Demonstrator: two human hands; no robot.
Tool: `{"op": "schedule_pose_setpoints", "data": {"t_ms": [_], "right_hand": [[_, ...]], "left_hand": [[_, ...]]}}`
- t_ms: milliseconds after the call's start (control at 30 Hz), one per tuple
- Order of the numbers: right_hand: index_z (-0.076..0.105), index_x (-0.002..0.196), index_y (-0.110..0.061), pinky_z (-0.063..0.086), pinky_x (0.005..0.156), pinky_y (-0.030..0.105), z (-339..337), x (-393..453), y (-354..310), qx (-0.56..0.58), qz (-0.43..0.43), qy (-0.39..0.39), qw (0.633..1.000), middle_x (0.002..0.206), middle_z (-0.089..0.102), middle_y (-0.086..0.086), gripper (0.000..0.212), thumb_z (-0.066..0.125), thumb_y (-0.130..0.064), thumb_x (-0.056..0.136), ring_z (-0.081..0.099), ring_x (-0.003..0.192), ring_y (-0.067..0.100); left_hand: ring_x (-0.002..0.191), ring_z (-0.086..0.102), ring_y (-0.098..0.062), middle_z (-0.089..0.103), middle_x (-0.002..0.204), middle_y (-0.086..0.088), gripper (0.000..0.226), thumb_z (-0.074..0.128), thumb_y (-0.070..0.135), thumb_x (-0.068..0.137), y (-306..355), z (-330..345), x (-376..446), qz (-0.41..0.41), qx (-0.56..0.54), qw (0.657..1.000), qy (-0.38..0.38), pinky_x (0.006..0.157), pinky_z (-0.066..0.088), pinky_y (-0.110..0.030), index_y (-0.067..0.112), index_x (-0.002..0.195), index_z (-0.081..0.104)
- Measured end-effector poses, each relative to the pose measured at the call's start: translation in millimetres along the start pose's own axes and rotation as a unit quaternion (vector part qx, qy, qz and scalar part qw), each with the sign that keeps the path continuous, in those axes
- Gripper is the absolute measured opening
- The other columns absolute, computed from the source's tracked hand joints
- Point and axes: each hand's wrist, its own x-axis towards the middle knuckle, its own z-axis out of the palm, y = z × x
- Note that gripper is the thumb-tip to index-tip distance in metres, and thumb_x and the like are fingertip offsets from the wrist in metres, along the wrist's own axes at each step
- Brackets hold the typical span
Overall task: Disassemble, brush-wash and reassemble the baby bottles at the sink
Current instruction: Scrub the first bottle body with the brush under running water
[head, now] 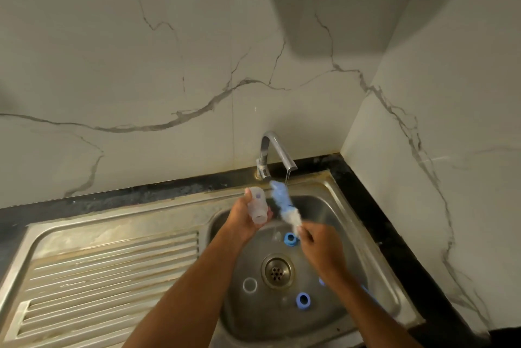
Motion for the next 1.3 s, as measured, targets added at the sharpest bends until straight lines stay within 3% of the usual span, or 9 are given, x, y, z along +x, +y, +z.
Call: {"op": "schedule_pose_setpoints", "data": {"t_ms": [100,233,333,533,633,700,900,1100,1300], "right_hand": [[0.053,0.064,-0.028,0.04,0.053,0.018,-15,-3,25,0.029,0.091,0.035,0.995,0.06,0.057,-0.006,0.035,0.056,-0.022,0.099,0.056,0.055,0.004],[0.056,0.063,-0.02,0.039,0.053,0.018,-31,-3,48,0.04,0.113,0.07,0.99,0.058,0.055,-0.005,0.034,0.055,-0.022,0.097,0.055,0.054,0.008],[0.061,0.066,-0.016,0.05,0.056,0.027,-38,-3,62,0.047,0.13,0.081,0.987,0.06,0.06,0.0,0.032,0.056,-0.02,0.097,0.06,0.057,0.014],[0.061,0.067,-0.018,0.037,0.054,0.016,-40,-7,75,0.039,0.142,0.083,0.986,0.057,0.055,-0.006,0.03,0.057,-0.021,0.097,0.053,0.052,0.005],[0.064,0.074,-0.018,0.039,0.058,0.017,-31,-5,89,0.045,0.157,0.064,0.984,0.064,0.06,-0.004,0.026,0.056,-0.027,0.097,0.055,0.058,0.007],[0.067,0.084,-0.015,0.044,0.063,0.018,-26,-2,94,0.048,0.18,0.053,0.981,0.074,0.065,0.001,0.024,0.056,-0.032,0.097,0.06,0.065,0.009],[0.07,0.079,-0.015,0.047,0.06,0.018,-33,1,84,0.039,0.162,0.071,0.983,0.066,0.064,-0.004,0.026,0.056,-0.026,0.098,0.062,0.062,0.007],[0.07,0.087,-0.013,0.055,0.067,0.025,-26,4,89,0.037,0.178,0.066,0.981,0.073,0.066,-0.002,0.023,0.058,-0.029,0.098,0.063,0.068,0.006],[0.066,0.081,-0.014,0.042,0.06,0.014,-29,0,81,0.05,0.183,0.062,0.98,0.067,0.059,-0.006,0.023,0.056,-0.024,0.1,0.059,0.064,0.005]], "left_hand": [[0.107,0.063,-0.036,0.057,0.121,-0.025,0.042,0.066,0.042,0.094,-9,9,7,-0.061,0.001,0.997,0.055,0.085,0.058,-0.048,0.007,0.113,0.051],[0.105,0.061,-0.03,0.057,0.126,-0.023,0.04,0.066,0.032,0.093,-15,31,13,-0.096,-0.027,0.995,0.024,0.098,0.053,-0.043,0.005,0.12,0.053],[0.109,0.055,-0.026,0.057,0.121,-0.016,0.046,0.066,0.019,0.08,-13,44,19,-0.118,-0.065,0.991,0.006,0.109,0.043,-0.038,0.004,0.122,0.054],[0.109,0.064,-0.036,0.063,0.12,-0.021,0.051,0.083,0.012,0.075,-20,50,35,-0.064,0.034,0.996,0.045,0.096,0.055,-0.052,0.007,0.118,0.055],[0.105,0.067,-0.034,0.063,0.119,-0.02,0.067,0.091,0.018,0.069,-27,51,39,-0.047,0.063,0.994,0.081,0.082,0.061,-0.047,0.009,0.124,0.053],[0.107,0.066,-0.034,0.062,0.121,-0.02,0.072,0.09,0.03,0.07,-30,53,43,-0.041,0.062,0.994,0.076,0.086,0.06,-0.047,0.01,0.128,0.052],[0.105,0.065,-0.029,0.061,0.12,-0.018,0.064,0.064,0.067,0.083,-28,67,45,-0.041,0.083,0.992,0.084,0.069,0.056,-0.03,0.016,0.122,0.058],[0.109,0.065,-0.036,0.061,0.124,-0.024,0.056,0.076,0.033,0.088,-26,59,43,-0.068,-0.037,0.995,0.062,0.077,0.06,-0.041,0.008,0.132,0.052],[0.112,0.064,-0.039,0.062,0.121,-0.027,0.039,0.073,0.019,0.091,-32,41,36,-0.062,-0.051,0.996,0.036,0.098,0.055,-0.048,0.003,0.122,0.056]]}}
